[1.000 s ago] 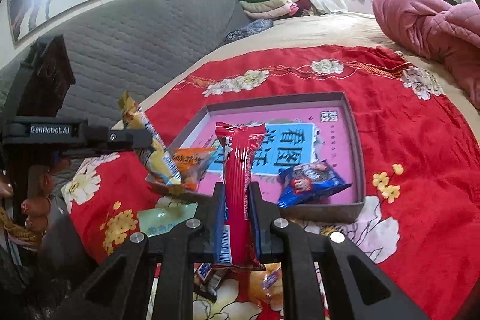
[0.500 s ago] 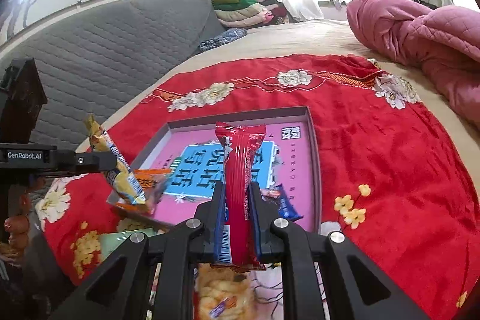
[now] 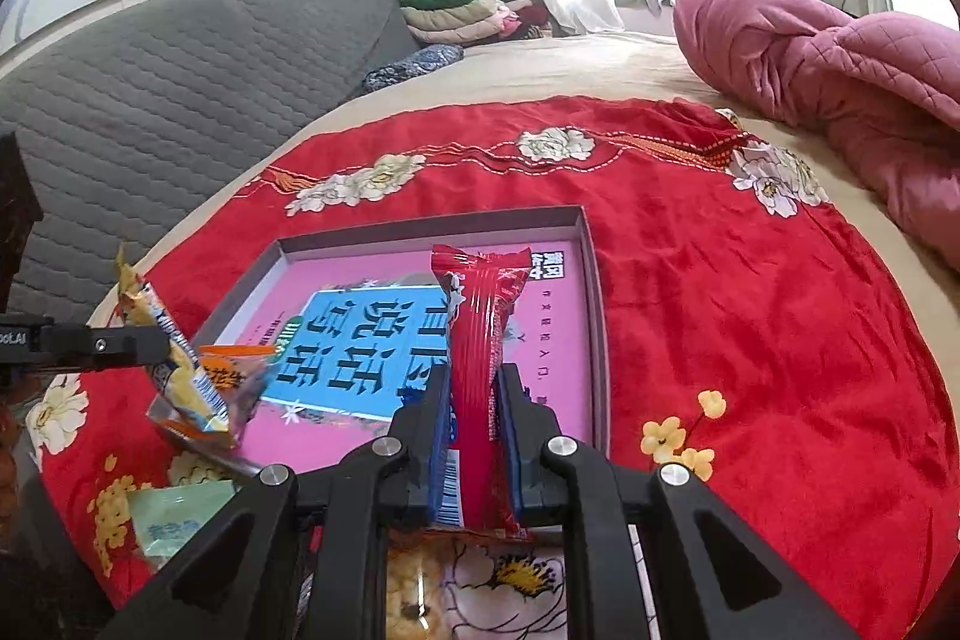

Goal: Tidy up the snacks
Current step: 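Lift the red candy bar and yellow wafer stick and carry them over the tray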

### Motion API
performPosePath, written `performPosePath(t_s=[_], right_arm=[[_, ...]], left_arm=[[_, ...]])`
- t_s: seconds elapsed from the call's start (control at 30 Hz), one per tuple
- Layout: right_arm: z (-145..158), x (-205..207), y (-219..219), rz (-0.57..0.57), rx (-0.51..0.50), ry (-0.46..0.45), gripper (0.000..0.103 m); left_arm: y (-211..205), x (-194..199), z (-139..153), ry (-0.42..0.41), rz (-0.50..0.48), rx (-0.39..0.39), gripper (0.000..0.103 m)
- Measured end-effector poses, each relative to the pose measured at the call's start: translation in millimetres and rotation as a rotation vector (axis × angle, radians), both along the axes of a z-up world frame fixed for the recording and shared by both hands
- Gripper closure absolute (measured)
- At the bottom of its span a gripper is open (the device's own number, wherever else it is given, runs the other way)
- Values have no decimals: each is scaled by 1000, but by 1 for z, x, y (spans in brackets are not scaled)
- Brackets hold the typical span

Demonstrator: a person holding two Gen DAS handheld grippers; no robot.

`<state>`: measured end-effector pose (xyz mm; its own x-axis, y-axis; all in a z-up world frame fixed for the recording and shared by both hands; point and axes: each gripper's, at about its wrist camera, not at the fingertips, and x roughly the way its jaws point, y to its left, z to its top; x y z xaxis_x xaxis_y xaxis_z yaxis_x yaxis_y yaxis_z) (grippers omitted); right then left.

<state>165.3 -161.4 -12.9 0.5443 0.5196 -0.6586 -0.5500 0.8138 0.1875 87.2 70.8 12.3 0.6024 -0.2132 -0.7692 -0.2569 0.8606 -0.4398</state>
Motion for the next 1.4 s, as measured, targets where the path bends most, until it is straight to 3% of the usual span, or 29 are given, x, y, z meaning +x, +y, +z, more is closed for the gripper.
performPosePath(t_s=[1.4], right_arm=[[-18,27,7,-48,1,55,88]], left_arm=[[-6,33,-39,92,0,7,88]])
